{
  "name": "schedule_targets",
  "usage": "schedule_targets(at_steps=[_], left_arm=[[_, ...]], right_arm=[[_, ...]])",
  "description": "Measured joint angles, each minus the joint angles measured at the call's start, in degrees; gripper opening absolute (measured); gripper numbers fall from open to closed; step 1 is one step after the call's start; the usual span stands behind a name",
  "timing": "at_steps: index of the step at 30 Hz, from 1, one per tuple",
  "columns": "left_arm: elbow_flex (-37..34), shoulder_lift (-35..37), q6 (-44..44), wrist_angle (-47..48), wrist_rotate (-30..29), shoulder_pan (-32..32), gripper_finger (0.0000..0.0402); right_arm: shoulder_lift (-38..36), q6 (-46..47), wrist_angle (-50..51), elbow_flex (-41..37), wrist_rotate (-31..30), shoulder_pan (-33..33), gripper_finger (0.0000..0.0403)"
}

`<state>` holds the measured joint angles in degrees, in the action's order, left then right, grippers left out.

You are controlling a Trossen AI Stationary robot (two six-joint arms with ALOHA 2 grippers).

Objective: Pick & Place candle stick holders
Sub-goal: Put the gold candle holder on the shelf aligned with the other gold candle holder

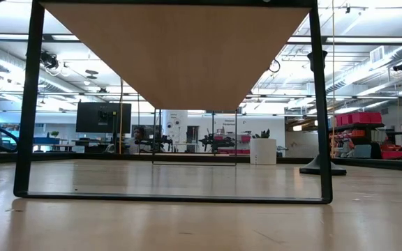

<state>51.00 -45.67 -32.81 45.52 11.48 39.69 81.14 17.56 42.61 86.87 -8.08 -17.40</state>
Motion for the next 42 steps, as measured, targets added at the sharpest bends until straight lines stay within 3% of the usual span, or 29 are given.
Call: schedule_targets(at_steps=[8, 20, 32, 42], left_arm=[[0.0, -8.9, -0.1, -3.5, -4.0, 8.0, 0.0153], [0.0, -17.0, -3.3, -12.7, -9.8, 13.6, 0.0197], [0.0, -21.7, -7.1, -18.4, -20.5, 17.1, 0.0199], [0.0, -24.9, -9.2, -21.7, -24.4, 17.9, 0.0192]], right_arm=[[0.0, 0.0, 0.0, 0.0, 0.0, 0.4, 0.0048], [0.0, -1.6, -0.1, 0.0, 0.0, 0.4, 0.0048], [0.0, -2.2, -0.2, 0.0, 0.0, 0.4, 0.0048], [0.0, -3.1, -0.2, 0.0, 0.1, 0.4, 0.0048]])
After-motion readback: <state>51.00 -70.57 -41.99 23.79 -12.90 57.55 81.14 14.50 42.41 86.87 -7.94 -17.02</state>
